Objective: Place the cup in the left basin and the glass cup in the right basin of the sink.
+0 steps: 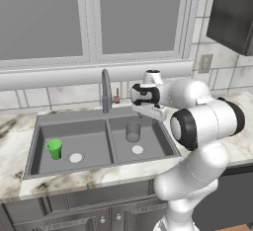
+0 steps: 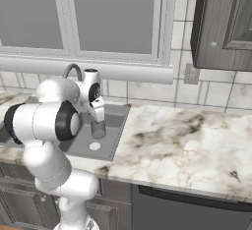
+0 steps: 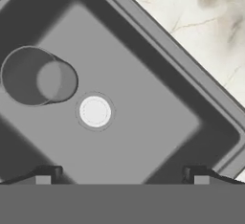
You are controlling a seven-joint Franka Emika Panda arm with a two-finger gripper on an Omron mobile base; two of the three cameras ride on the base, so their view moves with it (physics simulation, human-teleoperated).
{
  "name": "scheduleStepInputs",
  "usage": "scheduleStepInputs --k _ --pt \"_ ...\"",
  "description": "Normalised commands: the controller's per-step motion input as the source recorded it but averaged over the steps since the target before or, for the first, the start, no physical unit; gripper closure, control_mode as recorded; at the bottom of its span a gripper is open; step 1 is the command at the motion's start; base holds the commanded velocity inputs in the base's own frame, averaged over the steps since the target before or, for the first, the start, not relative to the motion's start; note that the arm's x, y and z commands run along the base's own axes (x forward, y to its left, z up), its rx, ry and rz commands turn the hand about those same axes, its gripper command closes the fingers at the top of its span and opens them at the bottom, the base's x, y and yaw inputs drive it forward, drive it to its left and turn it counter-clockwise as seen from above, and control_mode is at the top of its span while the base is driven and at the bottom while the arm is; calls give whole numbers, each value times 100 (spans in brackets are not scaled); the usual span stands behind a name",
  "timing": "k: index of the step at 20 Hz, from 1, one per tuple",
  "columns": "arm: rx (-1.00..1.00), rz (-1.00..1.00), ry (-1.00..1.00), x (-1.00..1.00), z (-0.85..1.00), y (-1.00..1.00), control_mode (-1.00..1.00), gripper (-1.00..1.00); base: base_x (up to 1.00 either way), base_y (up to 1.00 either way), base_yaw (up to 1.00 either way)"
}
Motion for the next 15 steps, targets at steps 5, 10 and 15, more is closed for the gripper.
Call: scheduleStepInputs --k 5,10,15 --pt "0 1 3 -46 35 0 -100 -100 0 0 0" --pt "0 5 5 -49 30 0 -100 -100 0 0 0" --pt "0 12 5 -46 27 0 -100 -100 0 0 0"
